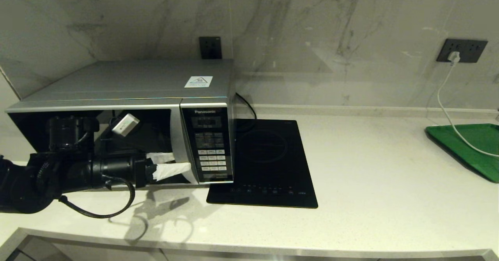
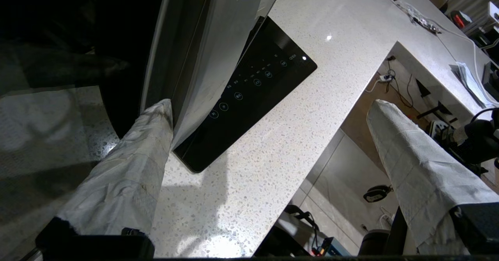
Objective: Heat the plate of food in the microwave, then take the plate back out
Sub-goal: Open the microwave oven
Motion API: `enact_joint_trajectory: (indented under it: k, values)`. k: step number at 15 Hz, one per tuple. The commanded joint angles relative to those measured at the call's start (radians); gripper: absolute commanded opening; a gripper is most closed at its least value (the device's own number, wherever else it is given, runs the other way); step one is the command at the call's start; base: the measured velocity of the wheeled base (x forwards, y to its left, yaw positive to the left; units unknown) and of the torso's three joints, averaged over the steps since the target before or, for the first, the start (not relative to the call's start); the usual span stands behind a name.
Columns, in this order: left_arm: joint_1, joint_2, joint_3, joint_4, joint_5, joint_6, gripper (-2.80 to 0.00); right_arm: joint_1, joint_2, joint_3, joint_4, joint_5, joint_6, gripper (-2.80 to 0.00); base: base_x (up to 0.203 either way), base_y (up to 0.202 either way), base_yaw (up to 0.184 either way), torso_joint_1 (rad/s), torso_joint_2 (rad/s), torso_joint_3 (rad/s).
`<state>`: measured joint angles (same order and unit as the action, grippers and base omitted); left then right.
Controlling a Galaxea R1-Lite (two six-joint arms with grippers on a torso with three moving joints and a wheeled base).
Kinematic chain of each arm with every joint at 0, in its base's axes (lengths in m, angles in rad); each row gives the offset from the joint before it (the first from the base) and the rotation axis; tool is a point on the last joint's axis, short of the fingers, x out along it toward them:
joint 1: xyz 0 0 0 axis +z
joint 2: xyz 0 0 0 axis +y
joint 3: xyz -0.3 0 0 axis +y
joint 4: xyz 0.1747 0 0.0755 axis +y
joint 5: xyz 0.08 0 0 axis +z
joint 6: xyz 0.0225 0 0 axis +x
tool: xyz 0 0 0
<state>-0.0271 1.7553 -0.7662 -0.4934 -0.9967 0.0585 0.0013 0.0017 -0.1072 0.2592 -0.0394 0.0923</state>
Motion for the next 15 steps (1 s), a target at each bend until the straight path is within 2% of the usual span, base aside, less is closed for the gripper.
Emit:
enact_joint_trajectory:
  k: [1, 3, 7, 11, 15]
  values:
    - [-0.016, 0.0, 0.007, -0.002, -0.033, 0.002, 0.0, 0.002, 0.0, 0.0, 0.002, 0.0, 0.001, -2.8, 0.0, 0.0, 0.0, 0.0, 0.0, 0.0]
    - [-0.012, -0.002, 0.013, -0.002, -0.133, 0.006, 0.0, 0.0, 0.0, 0.0, 0.002, 0.0, 0.001, -2.8, 0.0, 0.0, 0.0, 0.0, 0.0, 0.0]
    - [-0.005, 0.019, 0.012, -0.002, -0.211, 0.01, 0.0, 0.001, 0.0, 0.0, 0.002, 0.0, 0.001, -2.8, 0.0, 0.0, 0.0, 0.0, 0.0, 0.0]
    - [0.005, 0.054, 0.025, -0.024, -0.22, 0.05, 0.0, 0.0, 0.0, 0.0, 0.002, 0.0, 0.001, -2.8, 0.0, 0.0, 0.0, 0.0, 0.0, 0.0]
    - [0.07, 0.043, 0.037, -0.031, -0.333, 0.052, 0.0, 0.0, 0.0, 0.0, 0.002, 0.0, 0.0, -2.8, 0.0, 0.0, 0.0, 0.0, 0.0, 0.0]
